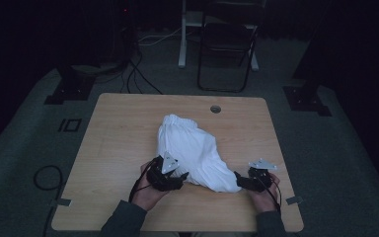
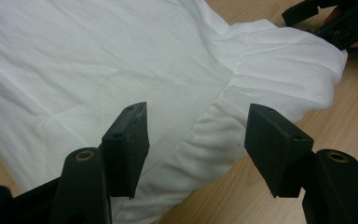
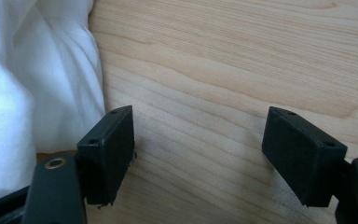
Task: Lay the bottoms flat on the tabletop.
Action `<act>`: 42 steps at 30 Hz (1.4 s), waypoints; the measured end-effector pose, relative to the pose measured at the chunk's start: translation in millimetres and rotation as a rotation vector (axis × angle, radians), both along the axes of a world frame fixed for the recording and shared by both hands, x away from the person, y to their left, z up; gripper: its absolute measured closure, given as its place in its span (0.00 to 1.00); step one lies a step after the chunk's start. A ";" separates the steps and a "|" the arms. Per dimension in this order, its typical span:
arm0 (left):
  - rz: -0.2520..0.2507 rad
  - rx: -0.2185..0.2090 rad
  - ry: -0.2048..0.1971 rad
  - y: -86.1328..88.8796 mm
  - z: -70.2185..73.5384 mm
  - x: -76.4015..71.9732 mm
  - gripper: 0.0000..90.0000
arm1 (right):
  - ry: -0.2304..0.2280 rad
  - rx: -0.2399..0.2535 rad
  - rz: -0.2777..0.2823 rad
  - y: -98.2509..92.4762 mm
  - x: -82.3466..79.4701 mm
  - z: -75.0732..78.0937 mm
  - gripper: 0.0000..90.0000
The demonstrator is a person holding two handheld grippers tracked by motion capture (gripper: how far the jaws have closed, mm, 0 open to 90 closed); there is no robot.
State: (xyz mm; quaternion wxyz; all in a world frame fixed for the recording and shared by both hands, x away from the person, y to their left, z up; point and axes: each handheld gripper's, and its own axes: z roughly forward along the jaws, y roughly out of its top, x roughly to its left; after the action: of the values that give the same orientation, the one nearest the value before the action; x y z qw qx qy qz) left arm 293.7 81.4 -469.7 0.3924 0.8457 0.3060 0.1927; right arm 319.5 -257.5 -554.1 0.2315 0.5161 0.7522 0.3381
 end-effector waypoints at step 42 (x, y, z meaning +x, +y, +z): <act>-0.146 0.057 0.001 -89.2 -21.7 16.8 0.35 | 0.000 0.001 -0.001 0.0 0.0 0.0 0.28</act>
State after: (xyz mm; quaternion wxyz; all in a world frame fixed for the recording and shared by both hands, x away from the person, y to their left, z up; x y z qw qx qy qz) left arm 310.4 -7.8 -491.4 0.3809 0.8767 0.2383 0.1718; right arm 319.5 -257.5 -554.1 0.2313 0.5166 0.7518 0.3384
